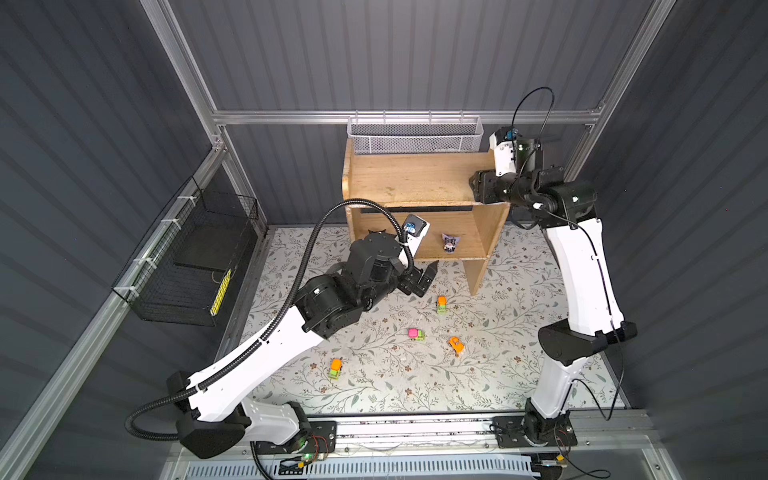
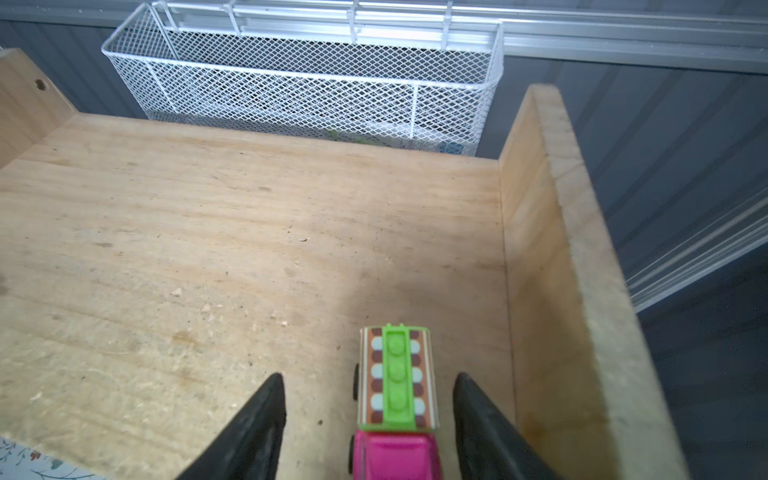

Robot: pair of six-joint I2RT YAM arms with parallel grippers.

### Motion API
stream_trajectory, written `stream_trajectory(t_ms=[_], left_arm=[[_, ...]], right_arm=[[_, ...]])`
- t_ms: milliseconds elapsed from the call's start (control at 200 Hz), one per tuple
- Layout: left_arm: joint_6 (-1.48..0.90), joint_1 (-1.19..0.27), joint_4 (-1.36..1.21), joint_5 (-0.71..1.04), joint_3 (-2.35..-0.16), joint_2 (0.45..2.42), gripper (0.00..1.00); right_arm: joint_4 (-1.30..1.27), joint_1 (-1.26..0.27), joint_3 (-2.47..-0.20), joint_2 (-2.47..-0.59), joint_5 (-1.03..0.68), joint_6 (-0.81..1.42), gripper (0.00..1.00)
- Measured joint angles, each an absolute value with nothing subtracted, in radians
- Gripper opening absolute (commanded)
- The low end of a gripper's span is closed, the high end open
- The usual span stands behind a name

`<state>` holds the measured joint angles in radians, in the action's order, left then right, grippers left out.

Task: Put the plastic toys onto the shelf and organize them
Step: 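Lower the truck onto the top shelf and open the right gripper, then withdraw the right gripper from the shelf toward the orange bulldozer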

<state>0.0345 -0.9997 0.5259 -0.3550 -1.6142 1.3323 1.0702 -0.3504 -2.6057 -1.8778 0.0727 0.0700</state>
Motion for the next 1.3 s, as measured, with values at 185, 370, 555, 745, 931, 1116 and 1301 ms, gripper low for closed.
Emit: stream_trajectory(t_ms=[185,370,555,745,931,1116,1301], left_arm=[[0.033,-1.0,0.527,-0.354,-1.605,1.309,1.0],[0.017,-1.0,0.526,-0.354,-1.565,1.258,1.0],[-0.029,-1.0,0.523,-0.35,-1.496,1.193,1.0],[-0.119,-1.0,0.516,-0.328,-1.331,1.081,1.0],[-0.223,-1.008,0.502,-0.309,-1.122,0.978,1.0],[-0.324,-1.081,0.461,-0.309,-0.896,0.894,1.0],[-0.416,-1.193,0.408,-0.34,-0.73,0.864,1.0]], right_arm=[[1.05,-0.352,-2.571,-1.817,0.065,0.071,0.69],[1.028,-0.38,-2.469,-1.701,0.064,0.071,0.69],[1.002,-0.432,-2.293,-1.562,0.087,0.08,0.69],[0.94,-0.516,-1.941,-1.332,0.134,0.11,0.69],[0.88,-0.593,-1.592,-1.114,0.168,0.176,0.7],[0.802,-0.665,-1.237,-0.954,0.176,0.272,0.7],[0.718,-0.704,-0.928,-0.882,0.162,0.371,0.7]])
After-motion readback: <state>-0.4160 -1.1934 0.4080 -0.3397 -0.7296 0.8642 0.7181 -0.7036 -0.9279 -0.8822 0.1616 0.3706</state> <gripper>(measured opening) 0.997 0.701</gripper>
